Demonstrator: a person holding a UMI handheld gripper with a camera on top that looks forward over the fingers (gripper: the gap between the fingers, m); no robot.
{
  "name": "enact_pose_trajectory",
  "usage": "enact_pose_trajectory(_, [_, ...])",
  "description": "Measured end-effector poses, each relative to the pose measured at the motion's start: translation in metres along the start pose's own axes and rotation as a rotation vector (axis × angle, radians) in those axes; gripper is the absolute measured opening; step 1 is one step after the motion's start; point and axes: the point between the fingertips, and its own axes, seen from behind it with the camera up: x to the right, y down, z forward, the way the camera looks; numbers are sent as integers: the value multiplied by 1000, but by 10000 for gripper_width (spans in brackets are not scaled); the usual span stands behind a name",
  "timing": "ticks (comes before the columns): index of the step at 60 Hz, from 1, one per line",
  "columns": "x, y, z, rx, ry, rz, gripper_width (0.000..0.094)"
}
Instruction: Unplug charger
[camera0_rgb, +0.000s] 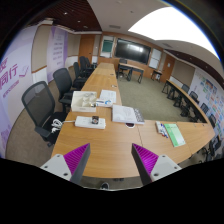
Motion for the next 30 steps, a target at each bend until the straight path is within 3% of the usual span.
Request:
enact_pose_trajectory(18, [-34,39,18,-66,-53,-8,852])
enact_pose_trajectory(30, [-68,56,92,-38,-105,-12,855])
